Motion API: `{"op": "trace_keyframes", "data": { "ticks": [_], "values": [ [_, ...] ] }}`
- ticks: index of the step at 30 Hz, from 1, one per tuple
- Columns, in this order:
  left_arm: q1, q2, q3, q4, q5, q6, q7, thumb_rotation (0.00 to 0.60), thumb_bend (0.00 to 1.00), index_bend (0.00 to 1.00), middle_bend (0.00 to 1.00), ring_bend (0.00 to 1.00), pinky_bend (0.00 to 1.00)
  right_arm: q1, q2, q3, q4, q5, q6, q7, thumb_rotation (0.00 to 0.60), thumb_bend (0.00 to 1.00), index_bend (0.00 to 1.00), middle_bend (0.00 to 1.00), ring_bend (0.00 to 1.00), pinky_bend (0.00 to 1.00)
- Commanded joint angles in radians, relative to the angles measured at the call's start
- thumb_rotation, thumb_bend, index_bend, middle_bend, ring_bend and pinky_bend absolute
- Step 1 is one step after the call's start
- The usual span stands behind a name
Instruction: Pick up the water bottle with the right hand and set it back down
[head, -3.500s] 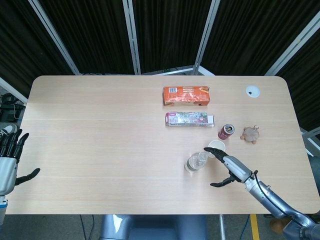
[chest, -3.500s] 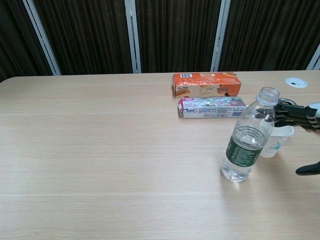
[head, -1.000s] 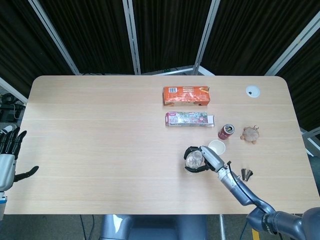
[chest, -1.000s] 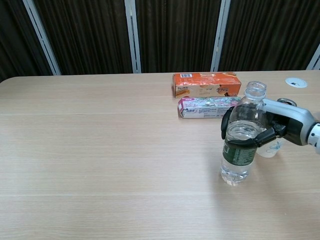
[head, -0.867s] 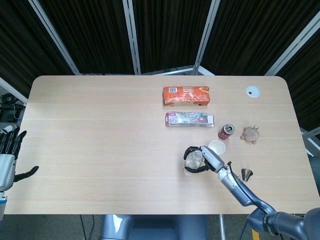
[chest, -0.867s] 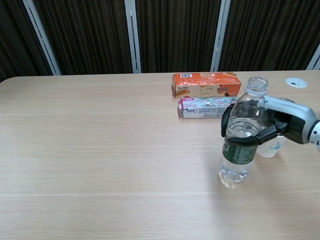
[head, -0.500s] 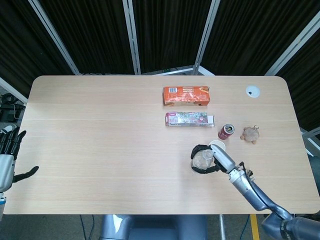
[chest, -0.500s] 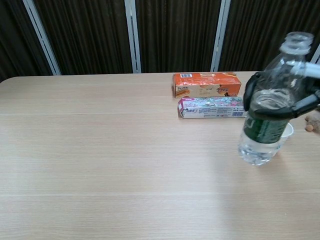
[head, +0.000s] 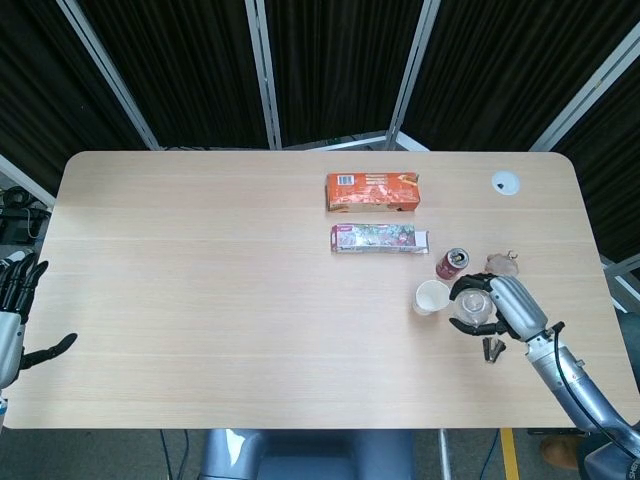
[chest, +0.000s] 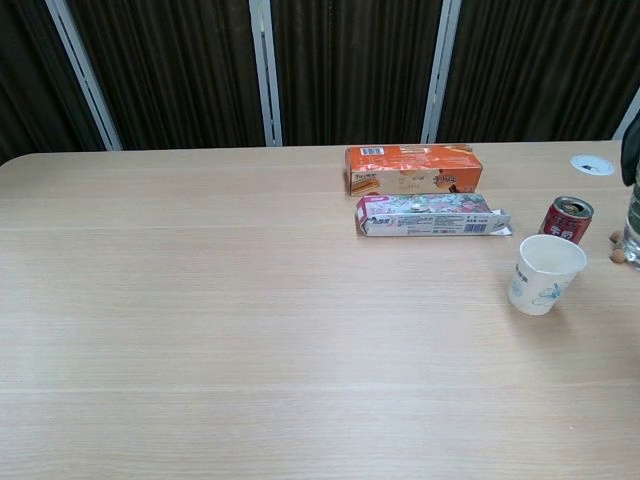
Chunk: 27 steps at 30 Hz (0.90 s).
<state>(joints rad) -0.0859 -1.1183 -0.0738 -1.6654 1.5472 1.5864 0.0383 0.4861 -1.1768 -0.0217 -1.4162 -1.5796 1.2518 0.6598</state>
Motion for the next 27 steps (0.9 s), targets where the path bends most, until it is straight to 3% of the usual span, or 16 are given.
{"op": "trace_keyframes", "data": {
  "ticks": [1,9,27],
  "values": [
    [0.005,0.007,0.002,-0.014,0.008,0.008,0.005,0.600,0.00,0.00,0.00,0.00,0.00,-0.019,-0.059,0.013,0.128,0.020,0.003,-0.225,0.600,0.55,0.49,0.54,0.45,0.43],
    [0.003,0.010,0.002,-0.013,-0.004,-0.006,0.009,0.600,0.00,0.00,0.00,0.00,0.00,-0.018,-0.131,0.025,0.228,0.035,-0.028,-0.497,0.600,0.56,0.49,0.54,0.45,0.43],
    [-0.001,0.006,-0.003,-0.005,-0.019,-0.018,0.010,0.600,0.00,0.00,0.00,0.00,0.00,-0.002,-0.190,0.081,0.261,0.147,-0.124,-0.784,0.600,0.60,0.50,0.55,0.47,0.44]
  ]
}}
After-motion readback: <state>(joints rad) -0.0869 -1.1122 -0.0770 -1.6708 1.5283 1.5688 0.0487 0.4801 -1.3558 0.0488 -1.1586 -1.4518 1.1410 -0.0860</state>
